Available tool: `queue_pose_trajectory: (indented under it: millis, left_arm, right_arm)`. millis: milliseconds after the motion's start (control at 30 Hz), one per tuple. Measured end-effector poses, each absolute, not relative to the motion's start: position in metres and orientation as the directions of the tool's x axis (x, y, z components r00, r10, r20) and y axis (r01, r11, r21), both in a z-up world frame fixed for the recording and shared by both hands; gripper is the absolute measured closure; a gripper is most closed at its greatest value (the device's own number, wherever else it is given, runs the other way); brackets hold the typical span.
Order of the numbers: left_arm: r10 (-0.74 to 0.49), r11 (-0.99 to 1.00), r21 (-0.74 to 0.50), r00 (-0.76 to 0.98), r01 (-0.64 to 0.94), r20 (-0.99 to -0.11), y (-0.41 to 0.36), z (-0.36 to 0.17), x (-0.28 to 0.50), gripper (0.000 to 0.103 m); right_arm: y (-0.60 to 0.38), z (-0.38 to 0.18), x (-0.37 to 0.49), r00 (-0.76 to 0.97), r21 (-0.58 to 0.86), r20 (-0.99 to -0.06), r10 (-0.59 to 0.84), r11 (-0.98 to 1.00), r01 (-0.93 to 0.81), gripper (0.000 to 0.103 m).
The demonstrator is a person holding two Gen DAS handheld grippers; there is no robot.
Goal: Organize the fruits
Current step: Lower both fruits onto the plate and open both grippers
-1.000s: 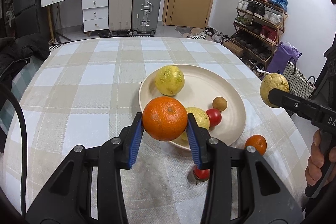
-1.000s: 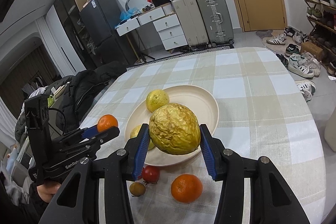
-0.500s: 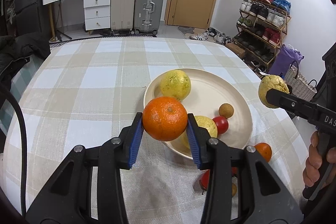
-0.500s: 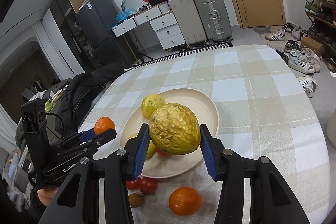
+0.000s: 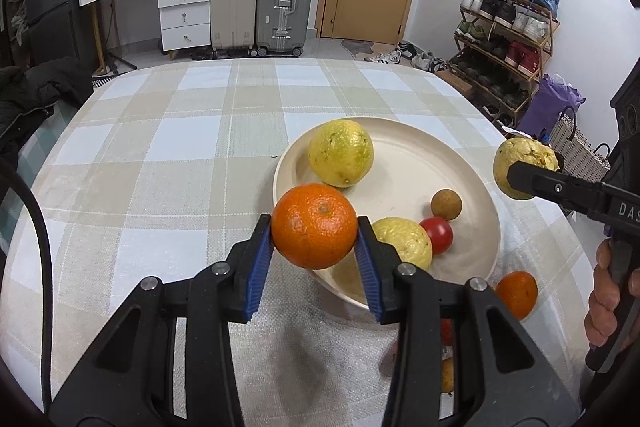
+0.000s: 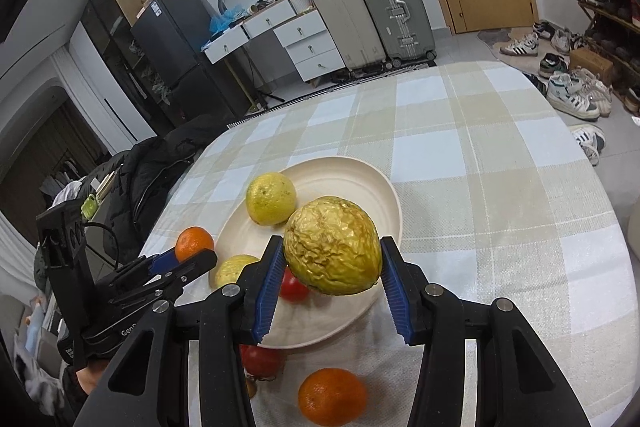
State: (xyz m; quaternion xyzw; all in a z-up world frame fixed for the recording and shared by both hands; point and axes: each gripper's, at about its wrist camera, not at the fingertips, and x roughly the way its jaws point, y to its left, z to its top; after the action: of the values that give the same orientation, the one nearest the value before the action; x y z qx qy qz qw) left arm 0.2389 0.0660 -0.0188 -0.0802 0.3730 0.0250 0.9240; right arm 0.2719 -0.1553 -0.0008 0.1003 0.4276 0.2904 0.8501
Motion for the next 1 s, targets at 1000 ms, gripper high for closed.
queue_pose_trajectory:
  millis: [1000]
  left_arm:
    - [0.051, 0.992, -0.044, 0.694, -0.118, -0.718, 0.06, -0.036, 0.272, 0.065]
  right_arm:
    - [-0.122, -0.03, 0.315, 0.421, 0.396, -0.73, 0.538, 0.836, -0.381, 0.055]
